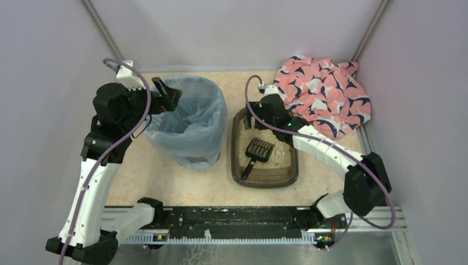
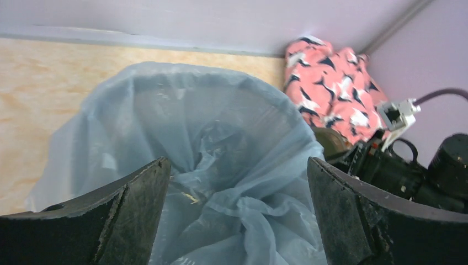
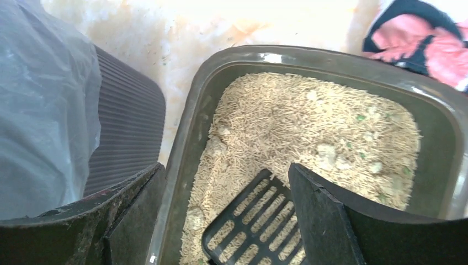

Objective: Clean the litter box

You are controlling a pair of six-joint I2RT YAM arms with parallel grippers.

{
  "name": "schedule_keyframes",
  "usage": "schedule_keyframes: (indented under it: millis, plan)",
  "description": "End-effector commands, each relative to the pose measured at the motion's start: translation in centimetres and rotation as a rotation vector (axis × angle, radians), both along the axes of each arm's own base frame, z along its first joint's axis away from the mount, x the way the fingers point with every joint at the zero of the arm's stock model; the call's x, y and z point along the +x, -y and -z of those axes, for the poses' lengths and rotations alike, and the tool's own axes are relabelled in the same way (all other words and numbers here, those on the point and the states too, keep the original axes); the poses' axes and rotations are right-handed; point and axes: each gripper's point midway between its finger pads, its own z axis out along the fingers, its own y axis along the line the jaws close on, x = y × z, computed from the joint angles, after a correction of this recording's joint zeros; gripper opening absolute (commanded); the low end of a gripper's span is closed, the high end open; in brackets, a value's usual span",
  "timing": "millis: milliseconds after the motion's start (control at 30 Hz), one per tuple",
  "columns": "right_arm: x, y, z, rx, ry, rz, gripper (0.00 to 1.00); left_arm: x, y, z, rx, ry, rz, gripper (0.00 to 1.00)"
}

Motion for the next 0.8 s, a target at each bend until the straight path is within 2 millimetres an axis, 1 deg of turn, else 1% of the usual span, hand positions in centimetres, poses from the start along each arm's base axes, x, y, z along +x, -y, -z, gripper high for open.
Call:
schedule_keyframes:
  millis: [0,67,133,200,233,300,333,400,467,533,600,667,767]
  plan:
    - [-0.5,2.2,-2.1,-0.012,0.065,0.064,0.82,0.4,3.4,1.5,-0.037,-0.028,0.125,0.99]
    - [-0.7,3.0,-2.0,-0.023,0.061,0.084,0.82,0.8,3.4,1.9,-0.031,-0.037,0.113,0.99]
    - [-1.0,3.9,-1.9,-0.043,0.059,0.107,0.82,0.7,3.4,1.4,-0.034,-0.025,0.113,0.99]
    - [-1.1,5.4,-2.2,-0.062,0.065,0.151,0.81,0.6,3.6,0.6,-0.034,-0.009,0.122,0.99]
    - [-1.0,6.5,-2.3,-0.069,0.065,0.176,0.81,0.5,3.7,0.3,-0.034,-0.003,0.131,0.99]
    - [-0.7,9.3,-2.5,-0.076,0.061,0.240,0.80,0.5,4.1,-0.1,-0.030,-0.002,0.148,0.99]
    - [-0.3,11.2,-2.4,-0.091,0.058,0.282,0.80,0.4,4.3,-0.3,-0.029,-0.002,0.158,0.99]
    - [-0.3,14.1,-2.1,-0.180,0.065,0.332,0.82,0.4,4.9,0.0,-0.030,-0.016,0.187,0.99]
    - [-0.6,16.0,-1.1,-0.282,0.047,0.383,0.84,0.3,5.7,0.4,-0.040,-0.034,0.212,0.99]
    - [-0.8,16.6,0.6,-0.332,0.007,0.393,0.84,0.2,6.5,1.0,-0.046,-0.044,0.231,0.99]
    - [-0.9,16.3,2.5,-0.334,-0.026,0.380,0.84,0.3,7.0,1.5,-0.042,-0.053,0.235,0.99]
    - [-0.8,15.8,4.2,-0.328,-0.047,0.365,0.81,0.4,7.3,1.9,-0.031,-0.057,0.237,0.99]
    - [-0.8,15.7,6.9,-0.370,-0.103,0.344,0.77,0.4,7.3,1.9,-0.016,-0.051,0.237,0.99]
